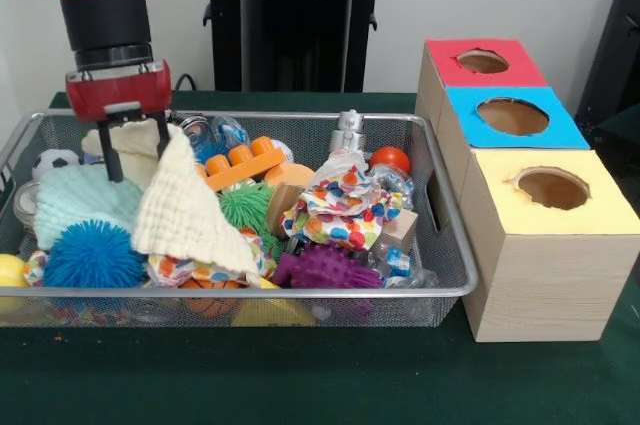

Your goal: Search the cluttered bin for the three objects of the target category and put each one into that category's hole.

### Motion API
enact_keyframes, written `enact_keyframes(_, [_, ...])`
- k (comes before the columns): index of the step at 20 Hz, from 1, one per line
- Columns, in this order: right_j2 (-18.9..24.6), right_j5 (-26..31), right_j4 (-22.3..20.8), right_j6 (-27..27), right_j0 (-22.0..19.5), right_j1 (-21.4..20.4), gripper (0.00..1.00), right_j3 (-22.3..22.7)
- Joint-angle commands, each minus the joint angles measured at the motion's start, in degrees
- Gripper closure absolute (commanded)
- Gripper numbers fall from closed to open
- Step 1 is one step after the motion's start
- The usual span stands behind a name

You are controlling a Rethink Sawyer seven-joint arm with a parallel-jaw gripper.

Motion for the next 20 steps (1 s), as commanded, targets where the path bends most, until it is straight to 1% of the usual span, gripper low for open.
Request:
enact_keyframes(1, [-6.5,-2.6,-7.7,0.7,2.7,-6.8,0.00,3.7])
enact_keyframes(5, [-9.7,-4.1,-9.7,2.7,4.6,-7.6,0.00,2.6])
enact_keyframes(6, [-10.8,-4.4,-10.3,3.1,5.3,-7.3,0.00,2.0])
enact_keyframes(8, [-11.4,-4.2,-10.7,2.4,4.9,-5.6,0.00,1.3])
enact_keyframes(11, [-10.6,-4.1,-10.5,0.8,3.2,-3.1,0.00,0.6])
enact_keyframes(12, [-10.6,-4.0,-10.5,0.5,2.9,-1.9,0.00,0.0])
enact_keyframes(16, [-10.0,-4.6,-10.7,-0.2,2.0,0.7,0.00,-0.5])
enact_keyframes(19, [-6.8,-5.4,-9.9,-1.3,0.0,2.7,0.00,0.1])
enact_keyframes(20, [-4.8,-6.2,-9.4,-1.5,-0.8,3.3,0.00,0.8])
